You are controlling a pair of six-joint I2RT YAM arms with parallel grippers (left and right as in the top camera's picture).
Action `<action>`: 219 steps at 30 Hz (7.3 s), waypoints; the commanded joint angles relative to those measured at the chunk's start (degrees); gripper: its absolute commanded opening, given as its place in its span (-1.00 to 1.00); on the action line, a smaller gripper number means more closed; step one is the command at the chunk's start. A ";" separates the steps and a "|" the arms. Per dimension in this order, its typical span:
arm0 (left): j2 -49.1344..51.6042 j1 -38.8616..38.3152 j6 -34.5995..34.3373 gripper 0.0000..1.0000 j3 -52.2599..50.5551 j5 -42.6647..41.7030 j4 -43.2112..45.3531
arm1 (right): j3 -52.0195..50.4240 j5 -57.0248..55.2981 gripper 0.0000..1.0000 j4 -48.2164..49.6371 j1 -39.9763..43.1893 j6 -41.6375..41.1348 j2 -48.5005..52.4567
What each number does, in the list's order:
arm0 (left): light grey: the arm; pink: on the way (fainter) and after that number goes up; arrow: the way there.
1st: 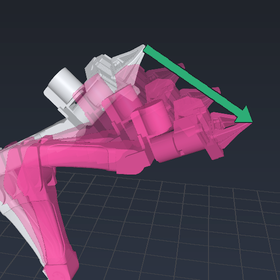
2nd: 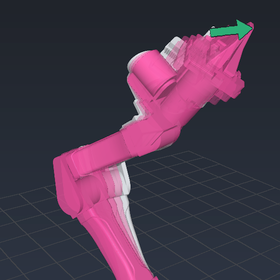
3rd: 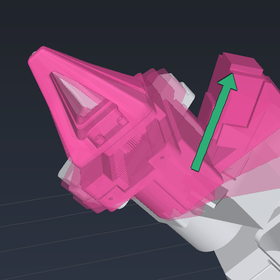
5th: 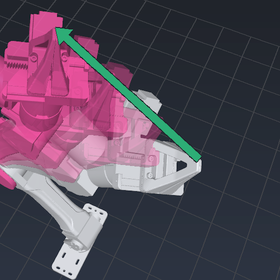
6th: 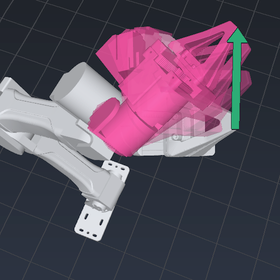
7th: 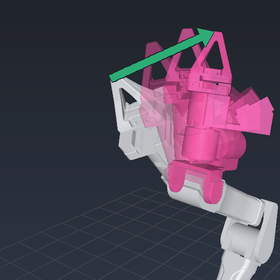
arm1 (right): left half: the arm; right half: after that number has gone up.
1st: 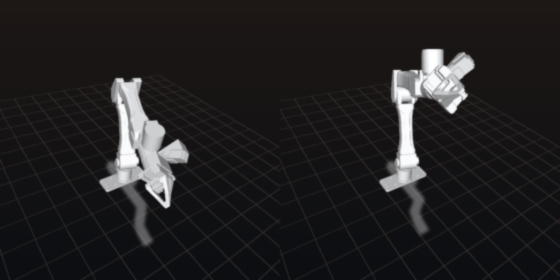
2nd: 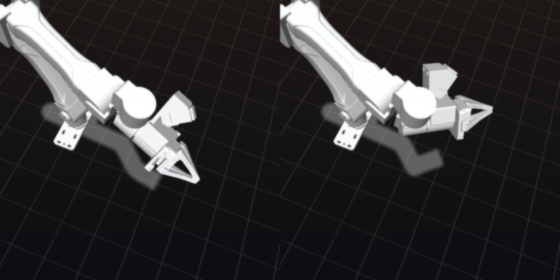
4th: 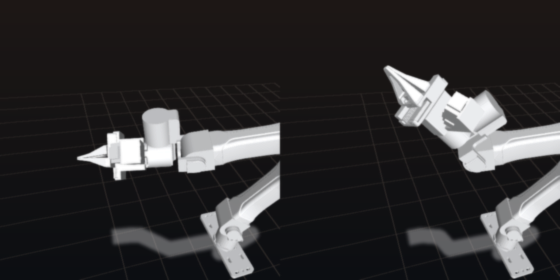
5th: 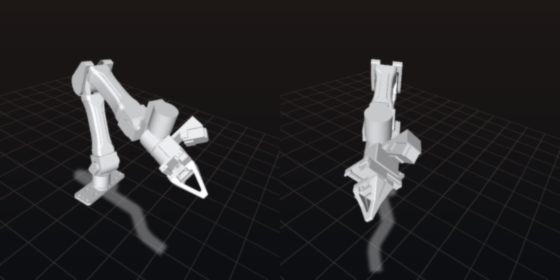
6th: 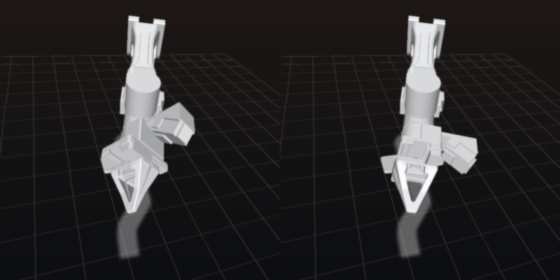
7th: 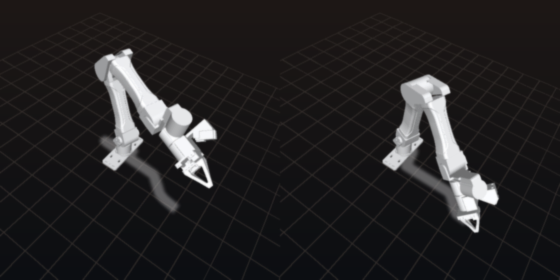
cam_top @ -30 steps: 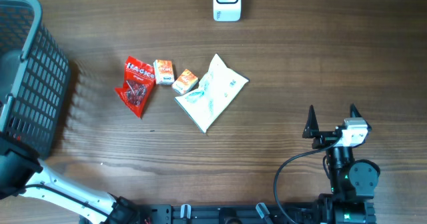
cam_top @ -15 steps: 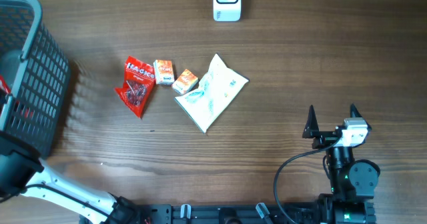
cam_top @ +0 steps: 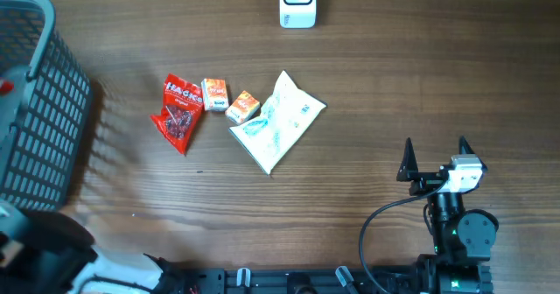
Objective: Scan the item barcode
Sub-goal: 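Carry the red Nescafe stick out and drop it near the orange boxes, then reach the left gripper into the basket and grasp the green Kleenex pack, then lift the Kleenex pack out and place it below the orange boxes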
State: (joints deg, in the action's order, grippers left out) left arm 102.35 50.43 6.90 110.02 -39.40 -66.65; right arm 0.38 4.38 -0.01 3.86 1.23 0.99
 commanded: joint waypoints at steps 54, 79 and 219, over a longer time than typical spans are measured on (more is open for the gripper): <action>4.20 -52.37 -10.60 1.00 8.31 14.71 -18.88 | -0.09 -0.98 1.00 0.09 0.28 0.20 -0.39; -0.13 -23.47 -30.36 1.00 23.37 67.36 -14.58 | -0.09 -0.98 0.99 0.09 0.28 0.22 -0.39; -23.69 -10.05 -43.36 -0.92 -17.00 34.91 20.39 | -0.09 -0.98 0.99 0.09 0.28 0.22 -0.39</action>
State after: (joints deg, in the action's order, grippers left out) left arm 85.65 43.27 -37.15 92.84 10.66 -47.09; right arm 0.38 4.38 -0.01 3.86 1.23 0.99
